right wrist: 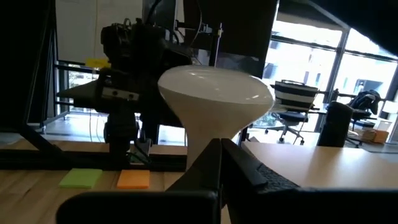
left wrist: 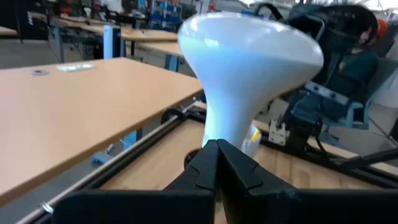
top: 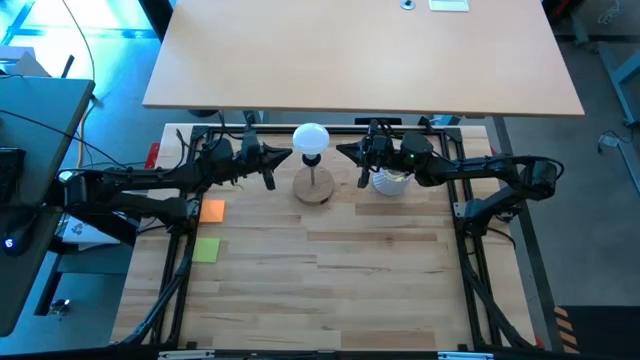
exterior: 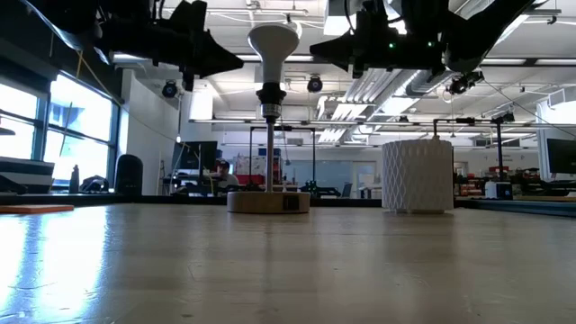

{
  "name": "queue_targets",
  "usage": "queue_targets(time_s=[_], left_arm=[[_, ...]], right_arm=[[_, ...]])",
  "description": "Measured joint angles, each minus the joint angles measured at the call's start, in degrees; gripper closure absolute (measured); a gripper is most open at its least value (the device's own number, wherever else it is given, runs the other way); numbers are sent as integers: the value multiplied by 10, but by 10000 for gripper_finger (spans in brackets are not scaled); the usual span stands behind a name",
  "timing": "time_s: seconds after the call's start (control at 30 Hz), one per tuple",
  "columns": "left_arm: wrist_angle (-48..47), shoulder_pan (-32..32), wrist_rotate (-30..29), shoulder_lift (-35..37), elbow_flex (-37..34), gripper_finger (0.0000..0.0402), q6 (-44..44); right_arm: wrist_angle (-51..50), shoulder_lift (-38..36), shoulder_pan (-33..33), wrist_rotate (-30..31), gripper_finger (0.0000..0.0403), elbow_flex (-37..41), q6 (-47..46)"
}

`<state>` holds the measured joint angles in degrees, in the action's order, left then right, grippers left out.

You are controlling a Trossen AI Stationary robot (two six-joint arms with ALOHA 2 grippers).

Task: Screw lightbulb
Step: Remove the lightbulb from the lamp

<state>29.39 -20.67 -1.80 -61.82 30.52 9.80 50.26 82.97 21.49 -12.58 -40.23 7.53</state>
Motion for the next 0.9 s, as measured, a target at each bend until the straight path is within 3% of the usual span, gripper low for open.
queue_targets(time_s=[0.23,0.33,0.43,0.7,0.9], left_arm=[[5,1,0,0,0,401,3],[-5,-7,2,-2,0,402,45],[-4,-22,2,-11,0,401,47],[127,-93,-1,-43,0,401,35],[265,-99,110,-98,0,401,120]], right_arm=[[-11,-1,3,9,403,0,-3],[8,-2,3,87,403,0,-54],[19,-7,3,109,403,0,-57],[104,-6,-30,42,403,-3,-51],[115,18,-23,20,403,-4,-89]])
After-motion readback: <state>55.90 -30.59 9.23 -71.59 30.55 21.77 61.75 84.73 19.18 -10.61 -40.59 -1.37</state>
